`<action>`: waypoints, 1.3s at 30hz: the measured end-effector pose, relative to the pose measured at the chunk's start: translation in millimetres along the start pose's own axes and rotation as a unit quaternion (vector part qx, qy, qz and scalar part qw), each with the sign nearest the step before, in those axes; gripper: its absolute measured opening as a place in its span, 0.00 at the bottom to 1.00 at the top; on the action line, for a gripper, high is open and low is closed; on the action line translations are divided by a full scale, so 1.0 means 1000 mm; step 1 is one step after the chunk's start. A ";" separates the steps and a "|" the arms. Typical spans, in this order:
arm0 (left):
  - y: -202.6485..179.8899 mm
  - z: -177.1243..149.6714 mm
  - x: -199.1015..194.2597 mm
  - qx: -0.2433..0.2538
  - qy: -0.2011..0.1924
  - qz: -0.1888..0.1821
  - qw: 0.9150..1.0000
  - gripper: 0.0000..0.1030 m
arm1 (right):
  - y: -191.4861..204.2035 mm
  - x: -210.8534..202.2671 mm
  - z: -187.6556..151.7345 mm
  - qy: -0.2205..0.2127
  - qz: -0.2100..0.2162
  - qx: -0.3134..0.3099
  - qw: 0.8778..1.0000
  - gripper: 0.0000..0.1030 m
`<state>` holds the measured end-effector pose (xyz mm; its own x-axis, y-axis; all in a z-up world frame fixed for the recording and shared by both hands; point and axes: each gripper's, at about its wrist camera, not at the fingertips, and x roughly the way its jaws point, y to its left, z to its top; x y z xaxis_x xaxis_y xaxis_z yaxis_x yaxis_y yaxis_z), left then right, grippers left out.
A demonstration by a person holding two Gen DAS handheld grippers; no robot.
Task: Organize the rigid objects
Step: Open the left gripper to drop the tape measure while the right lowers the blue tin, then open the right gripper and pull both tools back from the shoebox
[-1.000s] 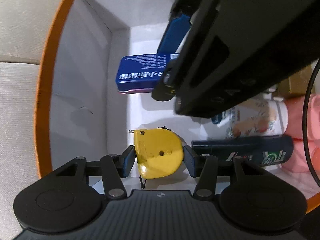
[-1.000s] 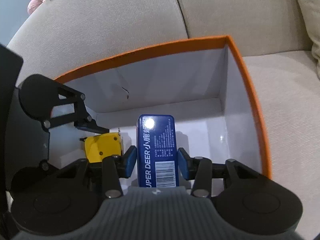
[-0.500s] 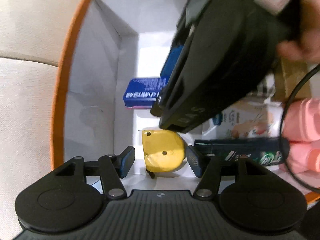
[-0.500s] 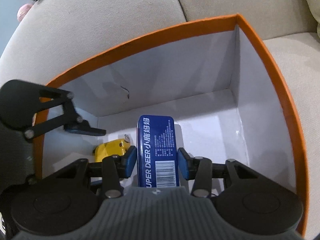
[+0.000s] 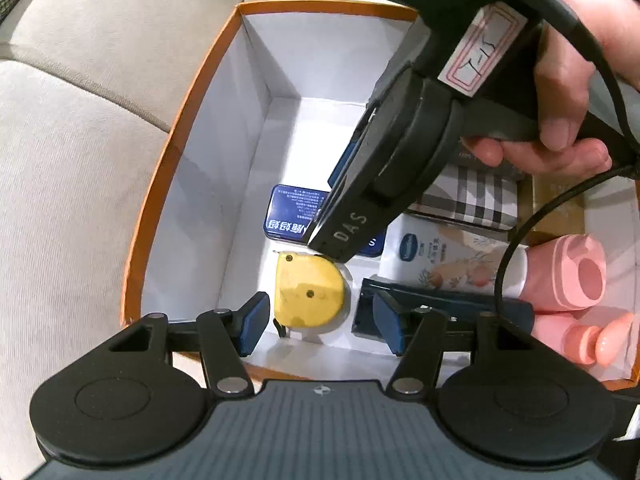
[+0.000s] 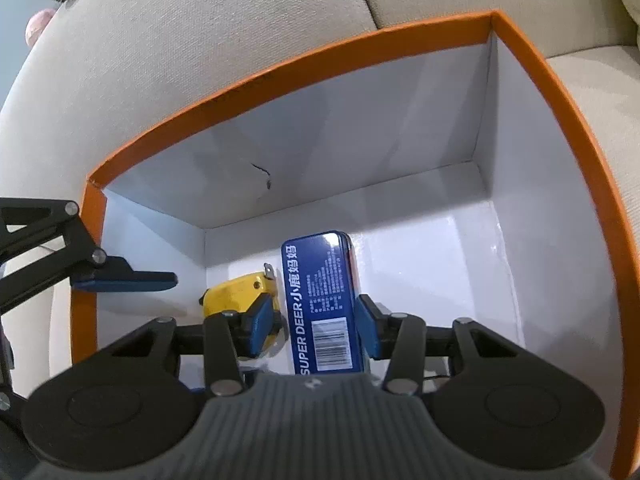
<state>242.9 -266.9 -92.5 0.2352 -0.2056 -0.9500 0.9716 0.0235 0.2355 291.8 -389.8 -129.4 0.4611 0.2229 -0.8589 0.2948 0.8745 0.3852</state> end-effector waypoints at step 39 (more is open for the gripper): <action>-0.162 -0.135 -0.250 -0.359 -0.248 0.202 0.877 0.82 | 0.115 -0.264 -0.213 -0.239 -0.080 -0.164 0.954 0.59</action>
<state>30.5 -87.0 79.5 0.6970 -0.4341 -0.5707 0.6187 0.7664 0.1727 25.8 -256.1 69.4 0.7841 -0.0781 -0.6157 0.1523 0.9859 0.0688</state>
